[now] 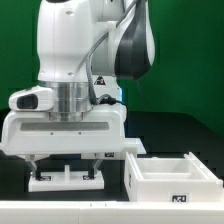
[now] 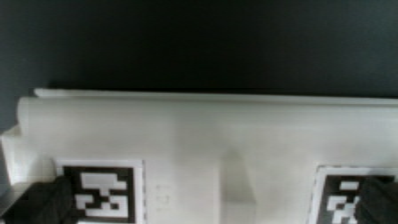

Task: Assemble cabinet

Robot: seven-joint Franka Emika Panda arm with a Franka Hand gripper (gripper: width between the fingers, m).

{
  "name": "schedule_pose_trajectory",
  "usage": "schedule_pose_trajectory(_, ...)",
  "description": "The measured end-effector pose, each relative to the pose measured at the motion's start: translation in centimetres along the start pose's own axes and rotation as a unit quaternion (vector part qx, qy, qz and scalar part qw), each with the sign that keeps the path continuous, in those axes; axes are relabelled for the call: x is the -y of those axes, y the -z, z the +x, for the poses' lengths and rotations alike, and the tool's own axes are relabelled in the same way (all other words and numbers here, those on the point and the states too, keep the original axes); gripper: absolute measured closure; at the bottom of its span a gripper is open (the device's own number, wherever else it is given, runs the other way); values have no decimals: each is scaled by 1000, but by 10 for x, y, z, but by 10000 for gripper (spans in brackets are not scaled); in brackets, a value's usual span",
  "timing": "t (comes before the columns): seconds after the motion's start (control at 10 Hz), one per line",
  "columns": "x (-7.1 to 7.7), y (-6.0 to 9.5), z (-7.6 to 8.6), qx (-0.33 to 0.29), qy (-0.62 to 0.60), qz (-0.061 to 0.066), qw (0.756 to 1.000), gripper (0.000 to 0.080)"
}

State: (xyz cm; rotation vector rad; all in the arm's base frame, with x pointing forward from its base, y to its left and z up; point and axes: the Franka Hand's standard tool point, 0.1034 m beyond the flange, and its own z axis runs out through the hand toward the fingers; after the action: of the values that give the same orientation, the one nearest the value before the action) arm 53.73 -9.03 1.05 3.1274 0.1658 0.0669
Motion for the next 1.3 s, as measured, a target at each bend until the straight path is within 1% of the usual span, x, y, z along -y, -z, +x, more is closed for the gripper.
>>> schedule_pose_trajectory(0.2, 0, 0, 0, 0, 0, 0, 1000, 2)
schedule_pose_trajectory(0.3, 0, 0, 0, 0, 0, 0, 1000, 122)
schedule_pose_trajectory(0.4, 0, 0, 0, 0, 0, 0, 1000, 122)
schedule_pose_trajectory(0.5, 0, 0, 0, 0, 0, 0, 1000, 304)
schedule_pose_trajectory(0.6, -1, 1, 1, -1, 0, 0, 1000, 441)
schedule_pose_trajectory(0.7, 0, 0, 1, -1, 0, 0, 1000, 441)
schedule_pose_trajectory(0.8, 0, 0, 1, -1, 0, 0, 1000, 623)
schedule_pose_trajectory(0.9, 0, 1, 1, -1, 0, 0, 1000, 735)
schedule_pose_trajectory(1.0, 0, 7, 2, -4, -14, 0, 1000, 735)
schedule_pose_trajectory(1.2, 5, 24, -6, -7, -46, 3, 999, 735)
schedule_pose_trajectory(1.3, 14, 33, -8, -7, -76, 7, 997, 735)
